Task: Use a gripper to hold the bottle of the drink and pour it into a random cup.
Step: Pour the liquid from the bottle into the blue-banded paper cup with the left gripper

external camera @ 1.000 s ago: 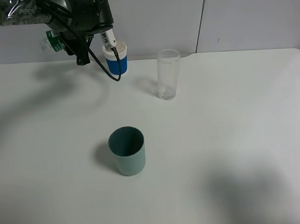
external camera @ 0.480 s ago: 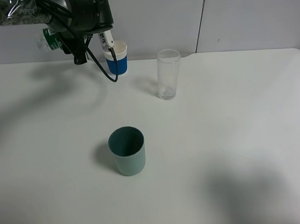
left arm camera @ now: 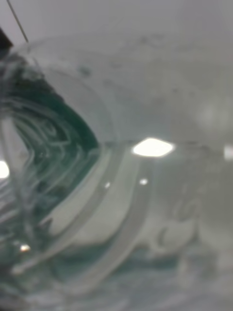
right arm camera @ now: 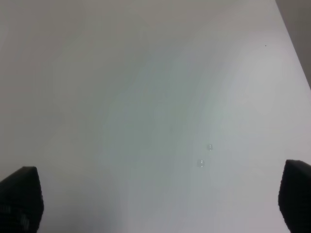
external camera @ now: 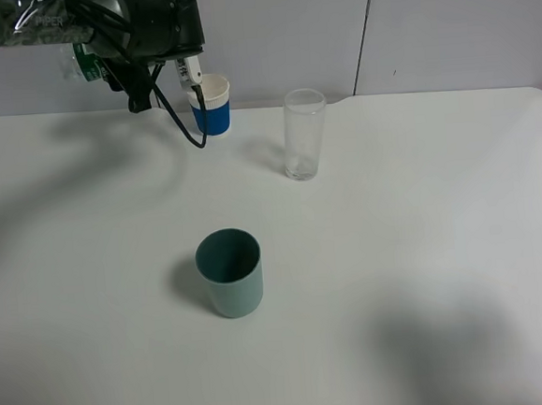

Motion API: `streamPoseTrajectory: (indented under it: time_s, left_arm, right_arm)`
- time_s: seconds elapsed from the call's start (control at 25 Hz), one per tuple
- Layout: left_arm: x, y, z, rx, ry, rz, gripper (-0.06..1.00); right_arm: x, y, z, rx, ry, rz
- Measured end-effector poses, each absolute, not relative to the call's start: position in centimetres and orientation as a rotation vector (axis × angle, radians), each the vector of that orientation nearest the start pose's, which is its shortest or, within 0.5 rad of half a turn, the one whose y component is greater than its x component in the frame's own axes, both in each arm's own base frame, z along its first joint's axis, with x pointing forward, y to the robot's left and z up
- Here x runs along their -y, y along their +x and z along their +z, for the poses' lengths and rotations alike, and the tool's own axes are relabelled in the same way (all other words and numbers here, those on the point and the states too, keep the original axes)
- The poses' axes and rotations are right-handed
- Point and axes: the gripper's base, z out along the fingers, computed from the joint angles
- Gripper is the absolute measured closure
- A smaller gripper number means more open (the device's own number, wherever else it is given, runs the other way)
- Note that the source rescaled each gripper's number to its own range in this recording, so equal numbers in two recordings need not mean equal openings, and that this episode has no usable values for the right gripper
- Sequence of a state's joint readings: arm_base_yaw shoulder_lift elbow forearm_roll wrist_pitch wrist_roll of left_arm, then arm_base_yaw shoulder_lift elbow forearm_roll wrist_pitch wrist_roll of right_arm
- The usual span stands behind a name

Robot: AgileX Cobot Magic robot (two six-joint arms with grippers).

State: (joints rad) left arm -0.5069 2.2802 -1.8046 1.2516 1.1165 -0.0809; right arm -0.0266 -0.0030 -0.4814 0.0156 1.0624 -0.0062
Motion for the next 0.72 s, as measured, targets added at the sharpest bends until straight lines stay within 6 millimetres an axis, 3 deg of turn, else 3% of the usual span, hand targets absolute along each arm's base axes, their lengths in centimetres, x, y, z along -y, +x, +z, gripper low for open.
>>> streamPoseTrajectory:
  time_s: [0.72]
  left_arm:
    - [16.73,45.92,20.10,-2.050,1.161,1.448,0.94]
  right_arm:
    - [-0.13,-0.33,27.19,-2.061,0.020,-0.002]
